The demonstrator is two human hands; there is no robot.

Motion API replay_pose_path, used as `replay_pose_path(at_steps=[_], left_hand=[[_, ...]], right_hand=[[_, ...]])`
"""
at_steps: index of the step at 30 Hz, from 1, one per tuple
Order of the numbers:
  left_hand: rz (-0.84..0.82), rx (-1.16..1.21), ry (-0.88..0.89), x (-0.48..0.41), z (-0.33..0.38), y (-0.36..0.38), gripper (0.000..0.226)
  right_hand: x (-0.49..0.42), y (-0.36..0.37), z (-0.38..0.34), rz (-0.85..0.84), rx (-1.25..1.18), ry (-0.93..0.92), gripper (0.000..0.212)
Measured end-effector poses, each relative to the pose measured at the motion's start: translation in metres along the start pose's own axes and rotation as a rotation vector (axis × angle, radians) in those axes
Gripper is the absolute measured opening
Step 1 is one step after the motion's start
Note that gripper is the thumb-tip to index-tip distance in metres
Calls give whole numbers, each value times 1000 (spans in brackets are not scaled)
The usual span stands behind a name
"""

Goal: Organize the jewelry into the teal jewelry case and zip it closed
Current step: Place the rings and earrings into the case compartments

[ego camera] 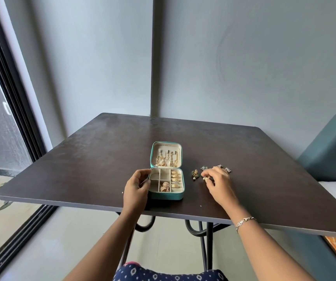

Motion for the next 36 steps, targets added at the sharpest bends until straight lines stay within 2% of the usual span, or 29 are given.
replay_pose_path(at_steps=[5,9,12,15,19,23,29,32,36], left_hand=[[-3,11,19,0,2,0,27],[-36,2,75,2,9,3,39],[-68,-8,43,4,8,5,37],[-79,-5,33,5,10,5,33],[-98,37,39,6,11,7,21],[-118,87,51,8,14,8,12],[-121,142,53,6,12,6,13],[-120,152,76,6,12,4,16],[-149,200,87,7,15,4,14]], right_hand=[[1,-9,-3,65,-32,7,21],[4,-19,-11,127,-86,-53,26],[6,-22,-8,141,-164,-33,26],[7,-21,-6,143,-342,50,28],[3,-5,-21,54,-704,232,40],[-4,9,-51,-8,-863,262,34],[-10,29,-86,-127,-901,243,23],[-7,39,-93,-200,-850,225,27],[-8,41,-88,-204,-738,218,33]])
Point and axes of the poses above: each hand's wrist, its own x-axis away from the middle knuckle, its own y-axis out of the palm, z = x × y, the point moved 9 cm from there along -x, towards the middle knuckle
